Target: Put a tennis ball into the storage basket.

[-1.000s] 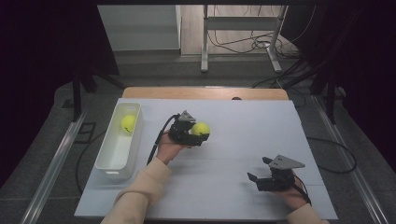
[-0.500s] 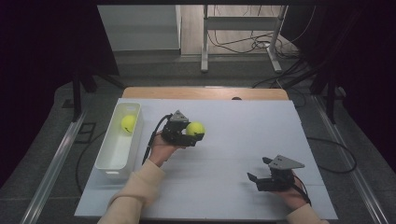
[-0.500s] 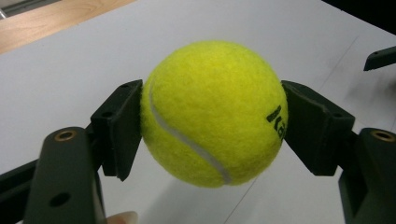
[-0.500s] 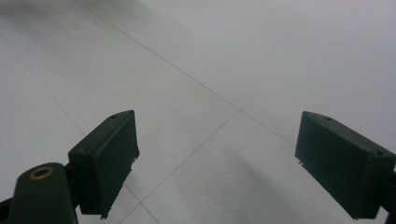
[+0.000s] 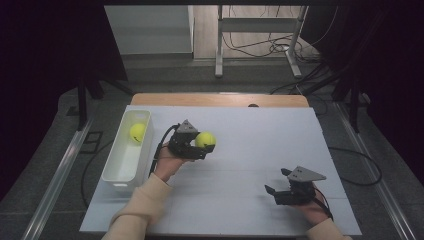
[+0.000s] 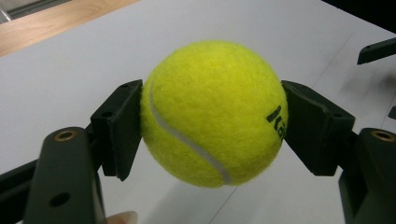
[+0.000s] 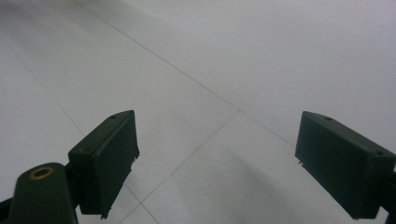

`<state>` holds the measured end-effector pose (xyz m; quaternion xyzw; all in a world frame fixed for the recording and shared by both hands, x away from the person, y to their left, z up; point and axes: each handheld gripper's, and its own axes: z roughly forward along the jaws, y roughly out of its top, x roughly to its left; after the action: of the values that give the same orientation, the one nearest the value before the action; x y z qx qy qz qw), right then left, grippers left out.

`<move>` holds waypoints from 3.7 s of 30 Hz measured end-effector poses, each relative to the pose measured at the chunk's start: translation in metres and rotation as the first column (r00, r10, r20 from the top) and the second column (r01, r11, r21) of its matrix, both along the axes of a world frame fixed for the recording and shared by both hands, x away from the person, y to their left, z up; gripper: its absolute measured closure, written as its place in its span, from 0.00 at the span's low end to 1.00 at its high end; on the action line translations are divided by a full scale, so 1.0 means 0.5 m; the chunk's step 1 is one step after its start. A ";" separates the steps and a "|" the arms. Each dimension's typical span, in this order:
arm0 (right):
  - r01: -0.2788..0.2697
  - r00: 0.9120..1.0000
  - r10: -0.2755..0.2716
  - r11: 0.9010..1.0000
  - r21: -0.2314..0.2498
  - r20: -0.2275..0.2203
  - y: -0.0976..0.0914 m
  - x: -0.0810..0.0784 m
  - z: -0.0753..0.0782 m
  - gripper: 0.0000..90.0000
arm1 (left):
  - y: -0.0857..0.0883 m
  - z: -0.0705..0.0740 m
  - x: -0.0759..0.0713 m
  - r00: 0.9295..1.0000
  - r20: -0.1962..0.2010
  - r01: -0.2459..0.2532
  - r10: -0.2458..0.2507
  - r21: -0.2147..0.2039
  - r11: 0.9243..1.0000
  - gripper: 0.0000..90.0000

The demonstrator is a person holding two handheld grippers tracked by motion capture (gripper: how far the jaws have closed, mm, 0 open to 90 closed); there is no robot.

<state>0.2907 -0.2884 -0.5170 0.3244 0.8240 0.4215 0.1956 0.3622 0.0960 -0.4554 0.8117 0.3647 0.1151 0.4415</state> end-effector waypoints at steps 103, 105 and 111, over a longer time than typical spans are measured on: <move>-0.013 1.000 0.013 1.000 -0.014 0.011 0.005 -0.002 0.001 0.15 | 0.284 0.073 -0.103 0.947 0.069 -0.305 0.314 -0.115 0.945 0.30; -0.011 1.000 0.011 1.000 -0.020 0.010 0.005 -0.002 0.002 0.15 | 0.287 0.072 -0.104 0.945 0.067 -0.310 0.319 -0.116 0.944 0.30; -0.010 1.000 0.011 1.000 -0.017 0.010 0.005 -0.002 0.002 0.15 | 0.304 0.067 -0.109 0.938 0.065 -0.331 0.339 -0.111 0.937 0.30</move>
<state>0.2900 -0.2860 -0.5160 0.3162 0.8282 0.4170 0.2005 0.3078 0.2479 -0.4218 0.7094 0.4843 0.2042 0.4696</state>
